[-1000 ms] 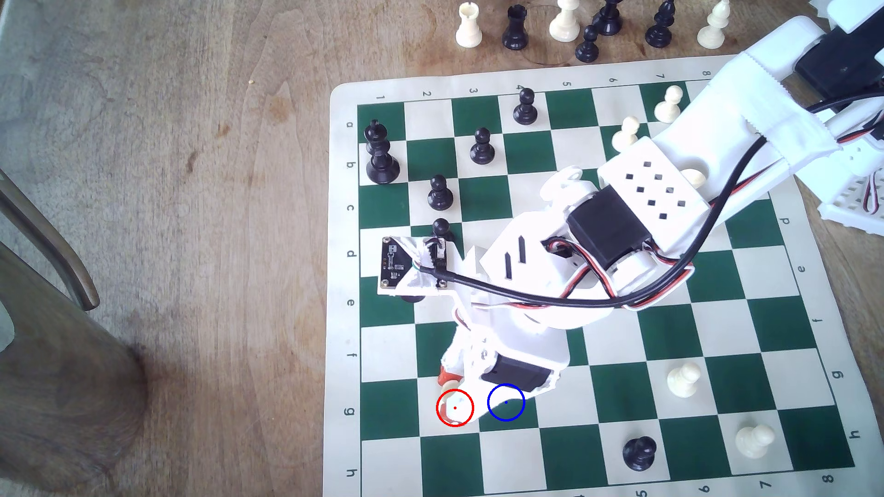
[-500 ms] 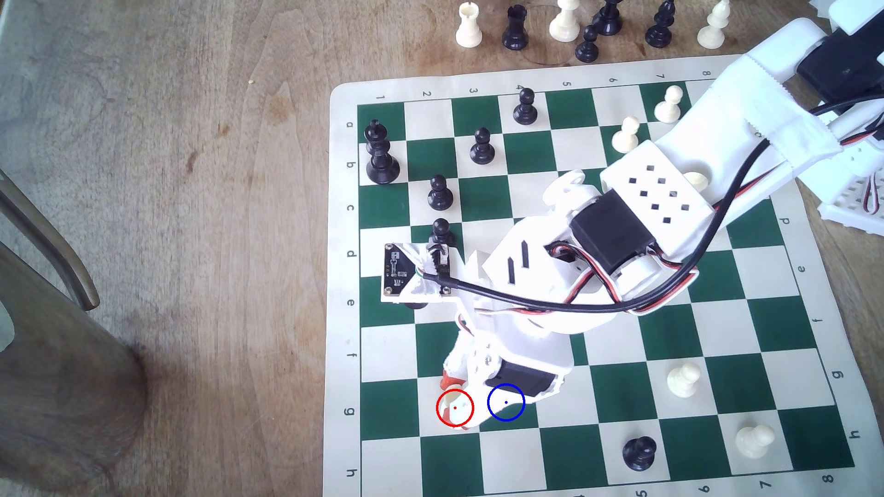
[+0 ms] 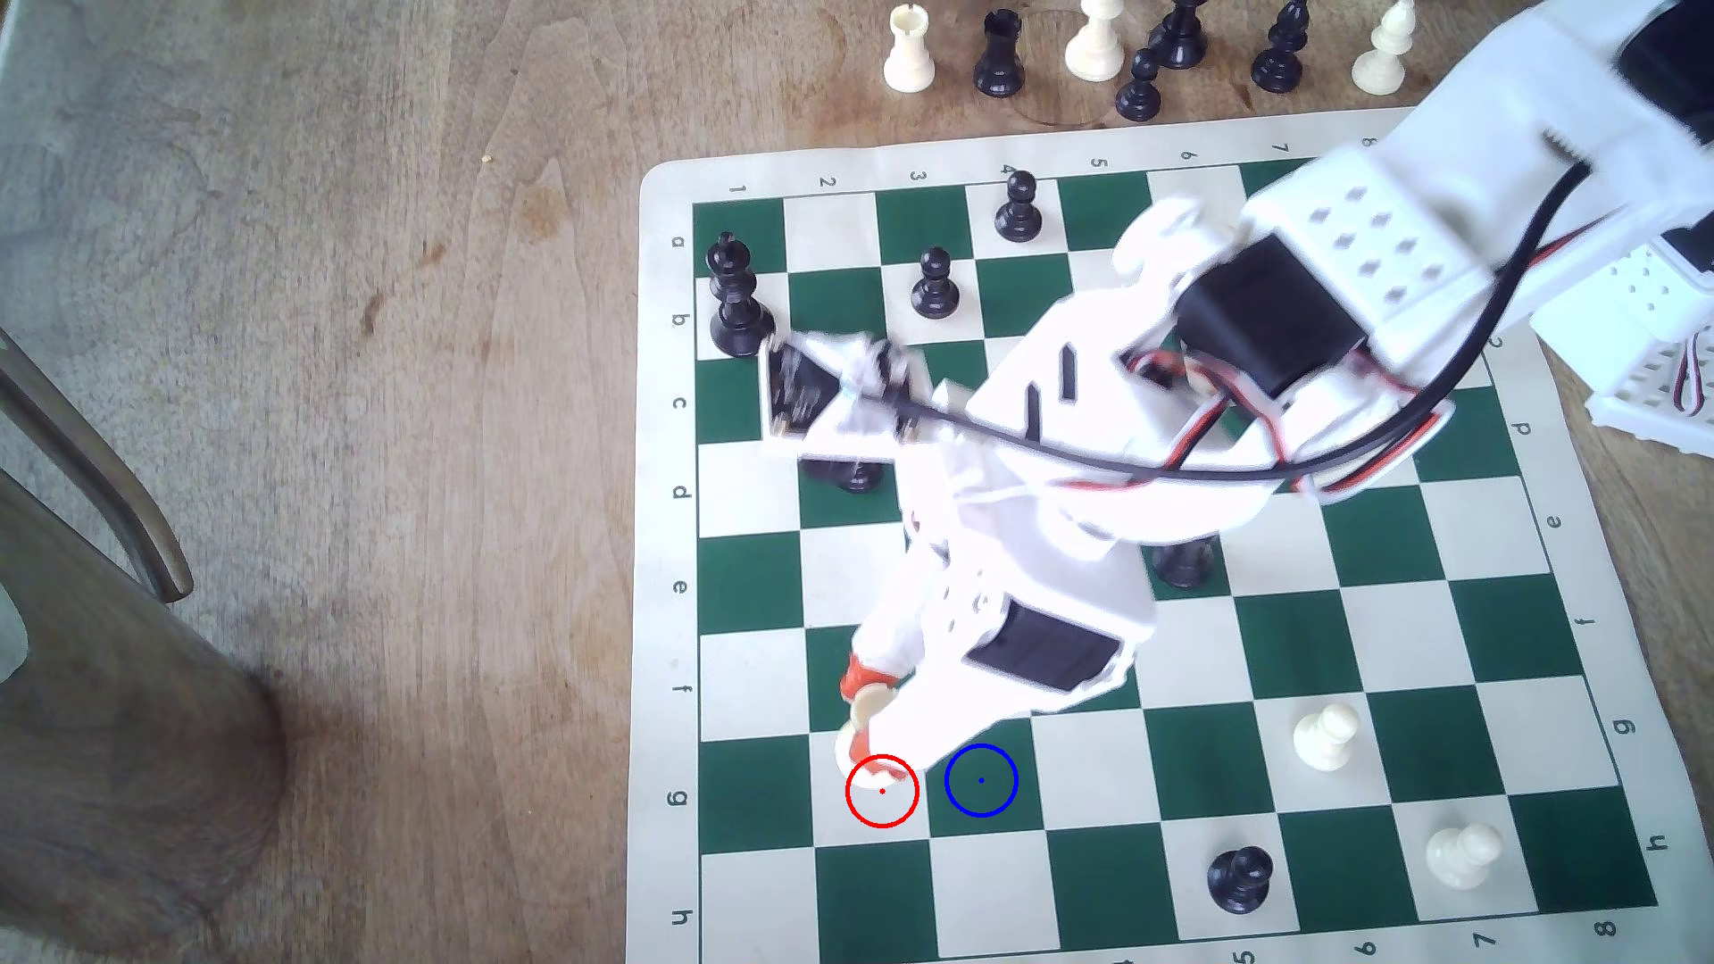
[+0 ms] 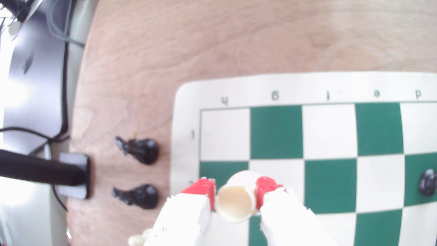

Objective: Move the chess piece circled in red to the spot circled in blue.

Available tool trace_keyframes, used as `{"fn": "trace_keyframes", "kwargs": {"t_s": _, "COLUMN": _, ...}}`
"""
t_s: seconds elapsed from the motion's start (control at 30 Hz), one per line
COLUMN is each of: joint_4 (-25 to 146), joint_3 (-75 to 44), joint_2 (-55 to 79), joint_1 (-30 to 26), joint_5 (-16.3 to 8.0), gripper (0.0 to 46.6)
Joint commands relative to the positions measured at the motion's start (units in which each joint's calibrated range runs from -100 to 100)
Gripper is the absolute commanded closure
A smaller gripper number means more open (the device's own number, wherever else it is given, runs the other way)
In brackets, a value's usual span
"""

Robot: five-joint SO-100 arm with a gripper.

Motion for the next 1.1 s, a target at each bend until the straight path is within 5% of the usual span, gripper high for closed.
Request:
{"fn": "trace_keyframes", "kwargs": {"t_s": 0.0, "joint_4": -0.09, "joint_3": 6.98, "joint_2": -11.12, "joint_1": 0.37, "joint_5": 0.1, "gripper": 46.5}}
{"fn": "trace_keyframes", "kwargs": {"t_s": 0.33, "joint_4": -10.33, "joint_3": 24.21, "joint_2": -13.33, "joint_1": 0.69, "joint_5": -0.2, "gripper": 46.5}}
{"fn": "trace_keyframes", "kwargs": {"t_s": 1.07, "joint_4": -13.93, "joint_3": 24.39, "joint_2": -6.62, "joint_1": -1.74, "joint_5": -0.39, "gripper": 46.5}}
